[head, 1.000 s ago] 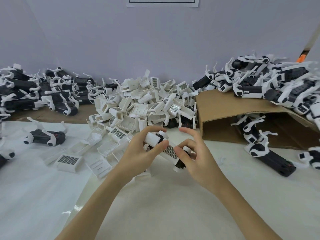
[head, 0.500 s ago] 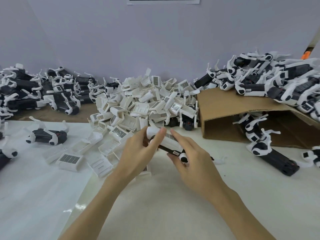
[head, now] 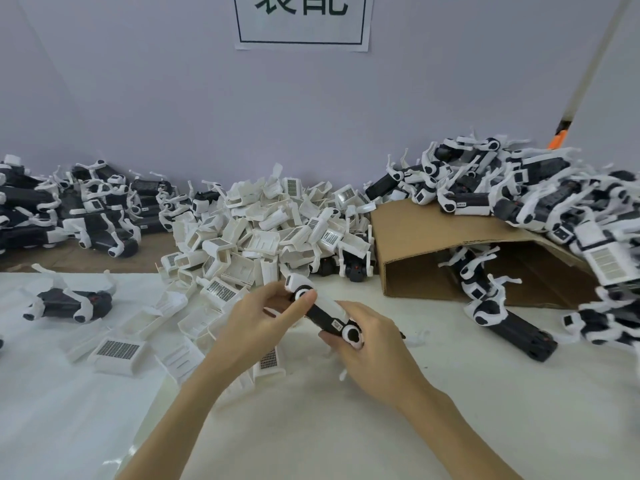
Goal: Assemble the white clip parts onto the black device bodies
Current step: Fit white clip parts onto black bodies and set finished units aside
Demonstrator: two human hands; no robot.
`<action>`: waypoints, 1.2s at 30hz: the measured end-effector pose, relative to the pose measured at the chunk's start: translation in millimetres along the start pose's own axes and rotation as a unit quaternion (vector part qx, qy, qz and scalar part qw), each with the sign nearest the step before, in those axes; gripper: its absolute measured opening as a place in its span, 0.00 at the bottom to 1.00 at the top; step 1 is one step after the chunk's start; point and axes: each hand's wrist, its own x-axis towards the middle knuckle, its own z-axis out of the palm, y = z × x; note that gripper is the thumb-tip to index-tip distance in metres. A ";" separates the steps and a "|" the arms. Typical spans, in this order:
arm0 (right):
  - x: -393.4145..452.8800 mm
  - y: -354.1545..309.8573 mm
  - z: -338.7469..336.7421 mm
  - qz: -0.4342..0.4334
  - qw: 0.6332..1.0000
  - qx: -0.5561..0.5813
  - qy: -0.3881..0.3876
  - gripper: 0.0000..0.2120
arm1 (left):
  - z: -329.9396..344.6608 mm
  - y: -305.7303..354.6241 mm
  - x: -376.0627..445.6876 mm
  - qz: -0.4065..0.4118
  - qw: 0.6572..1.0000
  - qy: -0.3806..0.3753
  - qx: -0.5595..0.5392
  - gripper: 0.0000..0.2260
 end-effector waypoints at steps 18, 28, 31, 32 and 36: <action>51.1 -18.2 -37.4 0.237 0.801 0.550 -0.020 0.22 | 7.2 -8.1 5.0 0.095 0.986 0.079 0.107 0.18; 36.2 5.2 14.4 0.206 0.810 0.547 -0.048 0.10 | -59.6 -30.8 42.7 0.016 0.930 0.278 0.241 0.11; 39.6 5.3 15.2 0.192 0.822 0.534 -0.053 0.08 | -118.2 -50.9 59.8 -0.131 0.852 0.267 0.430 0.17; 40.0 4.9 15.4 0.190 0.824 0.531 -0.055 0.08 | -135.3 -59.2 62.5 -0.198 0.825 0.231 0.476 0.18; 38.8 4.2 15.8 0.189 0.825 0.530 -0.054 0.08 | -173.6 -94.5 63.2 -0.398 0.729 0.091 0.549 0.24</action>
